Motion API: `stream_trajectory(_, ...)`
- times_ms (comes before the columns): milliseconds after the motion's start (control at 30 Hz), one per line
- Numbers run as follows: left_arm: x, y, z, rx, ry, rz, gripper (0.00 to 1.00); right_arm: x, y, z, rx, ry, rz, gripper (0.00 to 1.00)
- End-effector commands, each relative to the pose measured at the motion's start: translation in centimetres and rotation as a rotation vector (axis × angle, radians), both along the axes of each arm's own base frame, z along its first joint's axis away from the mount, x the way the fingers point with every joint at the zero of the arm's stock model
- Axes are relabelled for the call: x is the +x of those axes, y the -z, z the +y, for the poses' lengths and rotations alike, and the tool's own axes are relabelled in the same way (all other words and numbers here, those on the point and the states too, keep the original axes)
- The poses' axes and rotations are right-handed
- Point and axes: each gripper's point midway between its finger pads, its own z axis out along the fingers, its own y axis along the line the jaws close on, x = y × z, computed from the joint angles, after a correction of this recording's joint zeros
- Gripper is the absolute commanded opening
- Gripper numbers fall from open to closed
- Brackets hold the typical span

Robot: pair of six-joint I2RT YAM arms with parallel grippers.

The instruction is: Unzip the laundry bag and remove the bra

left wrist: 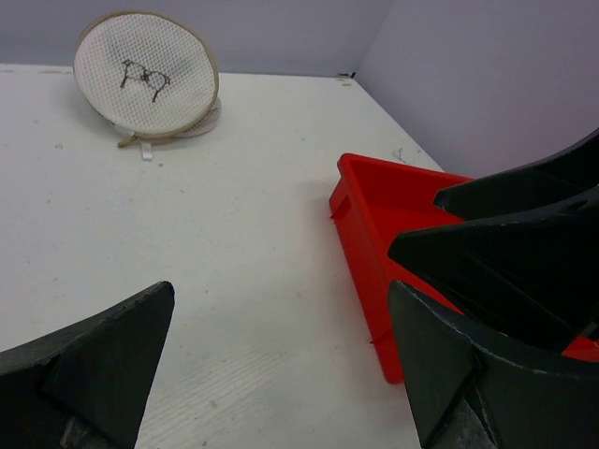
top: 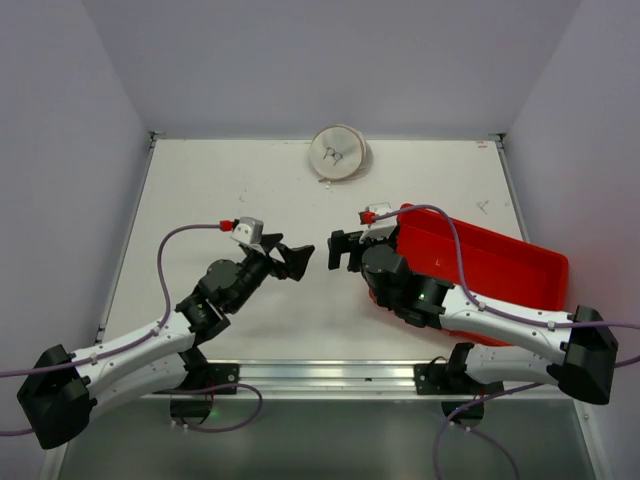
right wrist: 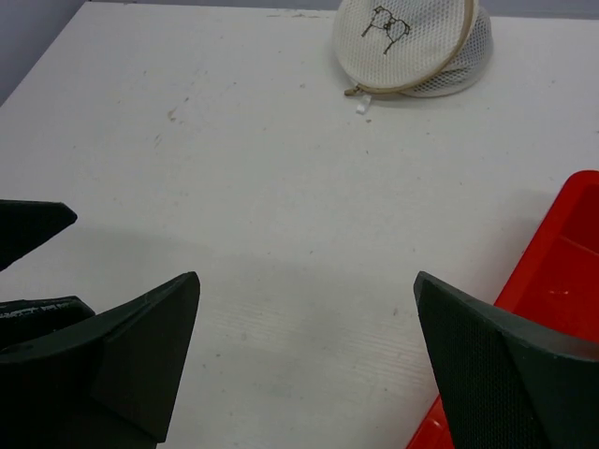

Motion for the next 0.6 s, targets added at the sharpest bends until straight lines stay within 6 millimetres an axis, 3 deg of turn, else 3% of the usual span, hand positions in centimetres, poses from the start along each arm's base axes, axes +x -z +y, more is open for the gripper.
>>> stream_trajectory(0, 0.1, -1.3, -0.1, -0.028, 0.004, -0.045, 0.99, 0.2, -1.5, -0.1, 0.083, 0.017, -0.037, 0.99)
stream_trajectory(133, 0.2, -1.1, -0.1, -0.025, 0.002, -0.04, 0.99, 0.0, -1.9, 0.0, 0.083, -0.001, -0.051, 0.99)
stream_trajectory(367, -0.1, -1.2, -0.6, -0.014, 0.035, -0.055, 0.99, 1.4, -2.0, -2.7, 0.0, 0.165, -0.073, 0.97)
stream_trajectory(500, -0.2, -0.6, -0.6, -0.019, 0.04, -0.044, 0.99, 4.5, -5.1, -1.6, -0.022, 0.108, -0.074, 0.95)
stream_trajectory(567, -0.5, -0.1, -1.5, -0.02, 0.081, -0.035, 0.99, 6.6, -6.2, -2.5, -0.022, 0.138, -0.069, 0.94)
